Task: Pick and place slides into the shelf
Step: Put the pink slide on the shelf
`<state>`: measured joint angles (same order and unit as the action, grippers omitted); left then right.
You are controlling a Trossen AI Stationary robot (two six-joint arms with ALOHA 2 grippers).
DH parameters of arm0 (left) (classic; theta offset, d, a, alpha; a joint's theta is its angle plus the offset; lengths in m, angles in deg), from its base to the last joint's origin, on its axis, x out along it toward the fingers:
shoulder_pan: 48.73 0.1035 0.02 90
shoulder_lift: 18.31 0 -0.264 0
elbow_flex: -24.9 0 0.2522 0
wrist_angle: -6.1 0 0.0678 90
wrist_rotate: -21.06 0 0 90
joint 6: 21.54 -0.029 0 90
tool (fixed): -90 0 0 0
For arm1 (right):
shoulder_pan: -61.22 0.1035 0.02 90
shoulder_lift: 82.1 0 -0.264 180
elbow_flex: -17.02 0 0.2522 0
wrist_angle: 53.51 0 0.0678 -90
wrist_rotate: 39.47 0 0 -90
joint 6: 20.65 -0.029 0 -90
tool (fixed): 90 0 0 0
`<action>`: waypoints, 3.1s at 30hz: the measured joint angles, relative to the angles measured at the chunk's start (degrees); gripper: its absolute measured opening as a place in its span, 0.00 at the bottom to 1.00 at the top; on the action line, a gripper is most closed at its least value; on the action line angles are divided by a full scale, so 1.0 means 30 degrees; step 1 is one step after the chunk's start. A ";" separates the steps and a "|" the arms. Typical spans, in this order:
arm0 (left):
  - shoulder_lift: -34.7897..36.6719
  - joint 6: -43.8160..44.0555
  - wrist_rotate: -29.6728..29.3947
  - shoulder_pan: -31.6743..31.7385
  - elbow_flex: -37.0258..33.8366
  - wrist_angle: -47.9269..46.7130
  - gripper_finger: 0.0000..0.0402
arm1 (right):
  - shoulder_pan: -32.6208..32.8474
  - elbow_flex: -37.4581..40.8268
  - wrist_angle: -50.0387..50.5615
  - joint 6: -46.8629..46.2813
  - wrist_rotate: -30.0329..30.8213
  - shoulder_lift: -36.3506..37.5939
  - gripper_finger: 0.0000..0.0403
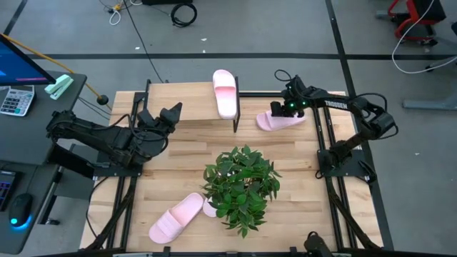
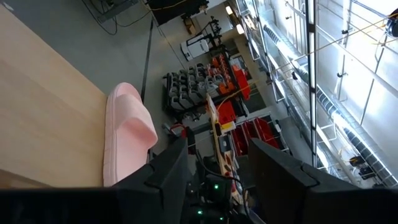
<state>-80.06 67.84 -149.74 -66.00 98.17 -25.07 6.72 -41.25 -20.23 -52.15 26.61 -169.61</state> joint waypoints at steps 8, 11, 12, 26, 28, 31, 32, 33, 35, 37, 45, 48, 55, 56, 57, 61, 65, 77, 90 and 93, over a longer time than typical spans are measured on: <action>0.0000 -0.0004 0.0000 -0.0019 0.0000 0.0000 0.43 | 0.0306 0.0000 -0.1267 -0.0563 -0.0089 -0.0055 0.05; 0.0000 -0.0007 0.0000 -0.0102 0.0000 0.0000 0.43 | -0.0113 0.0000 -0.2026 -0.1424 0.0562 0.1485 0.03; 0.0000 -0.0007 -0.0006 -0.0102 0.0000 0.0000 0.43 | -0.0291 0.0000 -0.2209 -0.1627 0.0723 0.2188 0.02; 0.0000 -0.1670 -0.0239 -0.0066 0.0000 0.0000 0.44 | -0.1071 0.0000 -1.1375 -1.1411 0.2918 1.1473 0.02; -0.0036 -0.2056 -0.0832 -0.0066 0.0000 0.0044 0.44 | -0.0293 0.0000 -1.2316 -1.2409 0.4178 1.2155 0.02; -0.0154 -0.3001 -0.1733 -0.0068 0.0005 0.0343 0.44 | 0.1292 0.0000 -1.3924 -1.3253 0.6327 1.2824 0.02; -0.0279 -0.3484 -0.2029 -0.0066 0.0019 0.0686 0.44 | 0.1892 0.0000 -1.4498 -1.3414 0.7032 1.2916 0.02; -0.0409 -0.4064 -0.2359 -0.0058 0.0022 0.1007 0.44 | 0.2481 0.0000 -1.5207 -1.3458 0.7640 1.2926 0.02; -0.0709 -0.5133 -0.2804 -0.0044 0.0022 0.1900 0.44 | 0.3725 0.0000 -1.6454 -1.3517 0.8960 1.2827 0.02; -0.1030 -0.6043 -0.2926 0.0090 0.0022 0.2645 0.43 | 0.5056 0.0000 -1.7386 -1.3680 1.0511 1.2636 0.02; -0.1692 -0.9610 -0.0360 0.0797 0.0056 0.4371 0.43 | 0.9304 0.0000 -2.0246 -1.2107 1.4265 1.0846 0.02; -0.1515 -1.4727 0.3731 0.1289 0.0058 0.7377 0.43 | 1.0294 0.0000 -2.0442 -1.1532 1.5684 1.0115 0.02; -0.1263 -2.6529 1.4872 0.3789 0.0095 1.7644 0.43 | 1.1412 -0.1228 -2.0601 -1.0455 1.7521 0.8346 0.02; -0.1086 -2.6387 1.5825 0.4399 0.0095 1.7405 0.43 | 1.1502 -0.1808 -2.0617 -1.0159 1.7552 0.8019 0.02; -0.0956 -2.5916 1.6872 0.5082 0.0095 1.6984 0.43 | 1.1633 -0.2494 -2.0669 -0.9684 1.7581 0.7649 0.02; -0.1056 -2.3855 2.1294 0.7724 0.0085 1.5957 0.43 | 1.2535 -0.5922 -2.0506 -0.6707 1.7346 0.5849 0.02; -0.1304 -2.3648 2.2519 0.9489 0.0088 1.6348 0.43 | 1.3404 -0.9513 -1.9399 -0.4769 1.7251 0.4077 0.02; -0.1275 -2.7194 2.3807 1.0389 0.0079 1.8973 0.43 | 1.4768 -1.5096 -1.5126 -0.3929 1.7282 0.0123 0.02; -0.1635 -2.7736 2.3000 1.0440 0.0075 1.8192 0.50 | 1.4783 -1.4892 -1.5371 -0.5641 1.7005 -0.1269 0.02; -0.1906 -2.7734 2.2700 1.0541 0.0063 1.7881 0.54 | 1.4776 -1.4892 -1.5324 -0.5481 1.7019 -0.1128 0.02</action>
<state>-85.78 -15.36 -81.64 -34.38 98.36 28.58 51.04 -85.92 -66.20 -68.59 77.67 -172.99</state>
